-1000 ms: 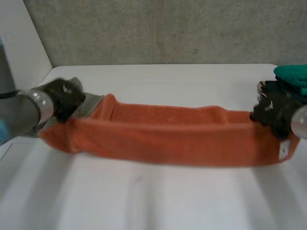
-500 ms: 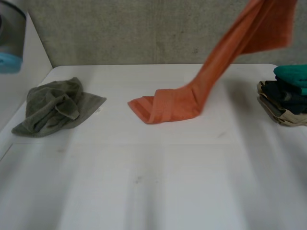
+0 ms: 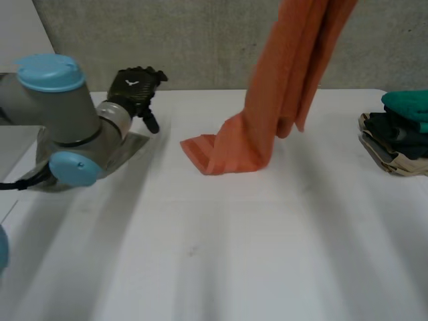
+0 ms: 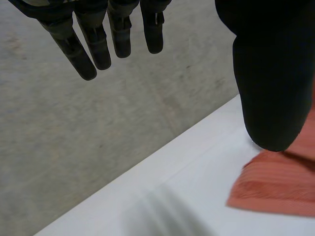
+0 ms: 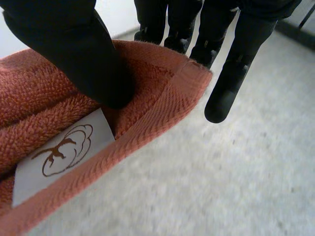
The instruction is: Fold the laundry.
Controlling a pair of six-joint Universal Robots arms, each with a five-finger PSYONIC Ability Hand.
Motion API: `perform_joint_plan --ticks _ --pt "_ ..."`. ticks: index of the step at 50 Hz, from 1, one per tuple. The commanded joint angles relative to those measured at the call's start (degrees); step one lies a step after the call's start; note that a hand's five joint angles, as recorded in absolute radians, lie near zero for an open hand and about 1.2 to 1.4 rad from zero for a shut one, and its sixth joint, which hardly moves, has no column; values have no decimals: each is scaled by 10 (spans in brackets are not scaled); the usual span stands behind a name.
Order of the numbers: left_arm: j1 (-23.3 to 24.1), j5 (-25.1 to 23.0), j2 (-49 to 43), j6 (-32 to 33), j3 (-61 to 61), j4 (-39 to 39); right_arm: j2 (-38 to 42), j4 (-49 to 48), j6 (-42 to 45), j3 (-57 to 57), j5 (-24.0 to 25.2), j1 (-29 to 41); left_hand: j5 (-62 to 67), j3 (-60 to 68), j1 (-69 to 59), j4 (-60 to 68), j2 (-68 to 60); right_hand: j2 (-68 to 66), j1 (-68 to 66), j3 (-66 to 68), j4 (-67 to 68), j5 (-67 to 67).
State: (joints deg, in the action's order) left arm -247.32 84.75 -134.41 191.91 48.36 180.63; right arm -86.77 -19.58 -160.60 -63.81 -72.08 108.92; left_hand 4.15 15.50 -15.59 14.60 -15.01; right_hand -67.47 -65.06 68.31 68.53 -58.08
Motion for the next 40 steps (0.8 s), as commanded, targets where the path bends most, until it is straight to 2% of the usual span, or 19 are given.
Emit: perform_joint_plan --ticks 1,16,22,24,25,27,28,31,35,40 --pt "43 -9 -45 -27 -56 -28 -45 8 -39 16 12 12 -11 -24 25 -15 19 -125 -149 117 115 -119" --pt "150 -26 -119 -113 -128 -67 -69 45 -93 63 20 50 -21 -34 35 -25 29 -125 -149 117 115 -119" --pt "196 -97 -104 -167 -97 -132 -39 45 -83 74 16 44 16 2 -2 11 -7 -125 -149 117 115 -119" --pt "203 -117 -96 -174 -84 -145 -21 47 -71 77 12 34 75 61 -60 70 -66 -125 -149 117 115 -119" --pt "206 -136 -85 -176 -73 -156 -15 48 -66 77 10 31 148 135 -134 144 -140 -125 -149 117 115 -119" --pt "203 -154 -74 -179 -64 -164 -4 51 -56 77 6 24 276 263 -262 272 -268 -125 -149 117 115 -119" --pt "193 -170 -61 -181 -56 -171 7 52 -48 77 3 18 430 417 -416 426 -421 -125 -149 117 115 -119" --pt "172 -193 -43 -185 -47 -187 22 53 -38 77 -3 11 658 644 -643 653 -649 -125 -149 117 115 -119" --pt "131 -213 -16 -183 -47 -226 46 54 -27 80 -12 2 659 645 -644 654 -650 -125 -149 117 115 -119" --pt "50 -192 40 -188 -49 -274 64 67 -24 88 -24 0 659 645 -644 654 -650 -125 -149 117 115 -119"
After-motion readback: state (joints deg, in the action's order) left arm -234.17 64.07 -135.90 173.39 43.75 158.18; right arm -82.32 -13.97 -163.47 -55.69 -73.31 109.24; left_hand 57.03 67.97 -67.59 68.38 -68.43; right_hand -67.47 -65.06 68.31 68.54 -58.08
